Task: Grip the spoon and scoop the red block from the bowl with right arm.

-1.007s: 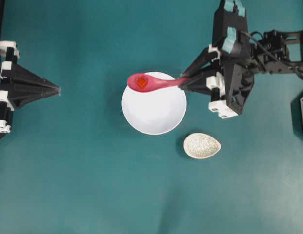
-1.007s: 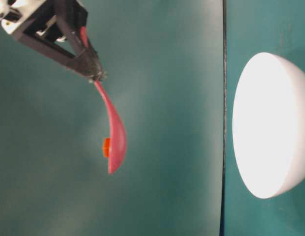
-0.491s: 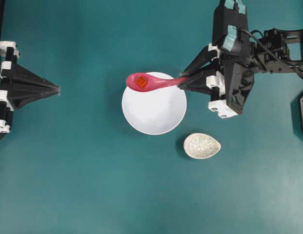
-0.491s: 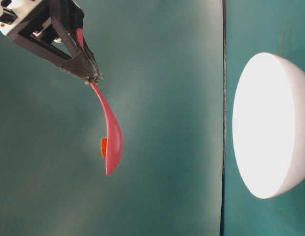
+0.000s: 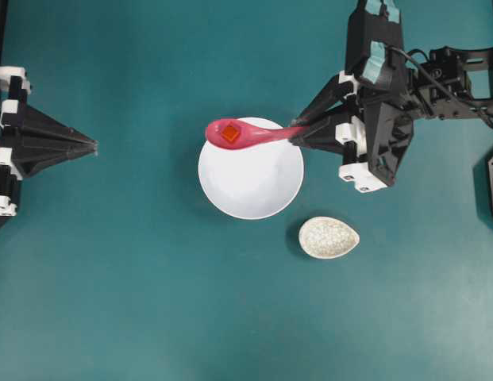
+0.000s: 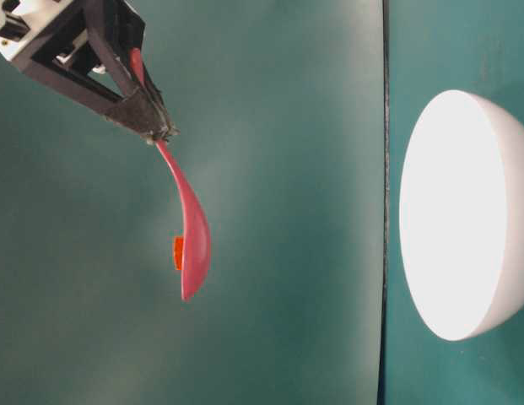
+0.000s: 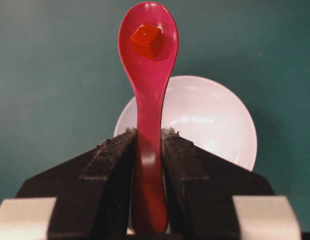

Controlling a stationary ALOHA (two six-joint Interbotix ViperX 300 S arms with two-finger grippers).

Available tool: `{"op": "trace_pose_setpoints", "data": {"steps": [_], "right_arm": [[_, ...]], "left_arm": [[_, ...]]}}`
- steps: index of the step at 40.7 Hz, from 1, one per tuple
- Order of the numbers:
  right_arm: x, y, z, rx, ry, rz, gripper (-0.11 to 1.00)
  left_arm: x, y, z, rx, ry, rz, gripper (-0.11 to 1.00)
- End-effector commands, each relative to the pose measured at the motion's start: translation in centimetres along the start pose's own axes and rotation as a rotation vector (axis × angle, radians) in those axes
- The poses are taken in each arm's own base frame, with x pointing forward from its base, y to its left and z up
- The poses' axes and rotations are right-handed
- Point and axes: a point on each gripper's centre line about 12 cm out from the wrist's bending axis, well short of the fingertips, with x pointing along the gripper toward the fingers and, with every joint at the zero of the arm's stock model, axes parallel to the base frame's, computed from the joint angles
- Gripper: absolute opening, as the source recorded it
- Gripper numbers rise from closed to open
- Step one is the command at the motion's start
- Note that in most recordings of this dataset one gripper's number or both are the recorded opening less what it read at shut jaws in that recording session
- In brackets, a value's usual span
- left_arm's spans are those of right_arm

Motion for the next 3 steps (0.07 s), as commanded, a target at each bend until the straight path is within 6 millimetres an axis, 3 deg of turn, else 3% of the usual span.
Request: {"op": "trace_pose_setpoints", "data": {"steps": [1,3], "right_arm": [[-0.97,0.45,1.27,-0.005,-0.046,0.011,0.24],[-0.97,0.45,1.27,-0.005,-0.046,0.011,0.24]], "left_arm": [[0.17,-0.06,1.12,0.011,-0.024,-0.002,0.00],[0.17,-0.06,1.09,0.014,-0.021,-0.002,0.00]]}}
